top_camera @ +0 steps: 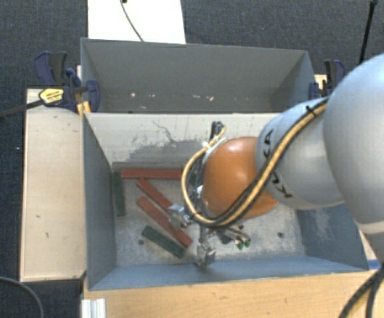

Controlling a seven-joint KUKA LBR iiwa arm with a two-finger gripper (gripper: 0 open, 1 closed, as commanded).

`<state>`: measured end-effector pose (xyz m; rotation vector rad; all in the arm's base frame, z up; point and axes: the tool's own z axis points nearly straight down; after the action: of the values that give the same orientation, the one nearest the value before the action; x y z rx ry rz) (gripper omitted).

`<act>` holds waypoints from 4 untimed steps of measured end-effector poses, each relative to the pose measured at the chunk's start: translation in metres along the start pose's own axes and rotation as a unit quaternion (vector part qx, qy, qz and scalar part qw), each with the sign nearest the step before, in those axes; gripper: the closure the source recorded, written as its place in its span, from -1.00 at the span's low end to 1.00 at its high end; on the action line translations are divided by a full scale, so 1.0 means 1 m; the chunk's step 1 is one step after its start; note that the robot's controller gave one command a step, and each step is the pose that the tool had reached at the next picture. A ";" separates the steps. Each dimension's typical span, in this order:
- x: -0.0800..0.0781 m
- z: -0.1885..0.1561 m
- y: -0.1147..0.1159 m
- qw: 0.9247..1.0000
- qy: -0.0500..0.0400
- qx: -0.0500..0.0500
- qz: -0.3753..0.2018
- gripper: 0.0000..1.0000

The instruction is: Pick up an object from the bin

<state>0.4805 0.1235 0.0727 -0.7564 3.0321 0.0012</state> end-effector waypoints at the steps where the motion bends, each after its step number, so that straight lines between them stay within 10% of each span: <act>1: -0.072 0.002 0.040 1.000 0.003 -0.003 0.008 -1.00; 2: -0.035 0.003 0.001 0.999 0.008 -0.001 0.044 -1.00; 3: -0.038 0.001 0.003 0.999 0.004 -0.002 0.041 1.00; 4: -0.036 0.003 0.002 0.999 0.007 -0.002 0.041 -1.00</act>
Offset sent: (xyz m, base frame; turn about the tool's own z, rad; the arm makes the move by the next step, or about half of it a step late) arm 0.0420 0.0639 -0.0027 0.0200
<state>0.5112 0.1426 0.0704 -0.6355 3.0747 0.0015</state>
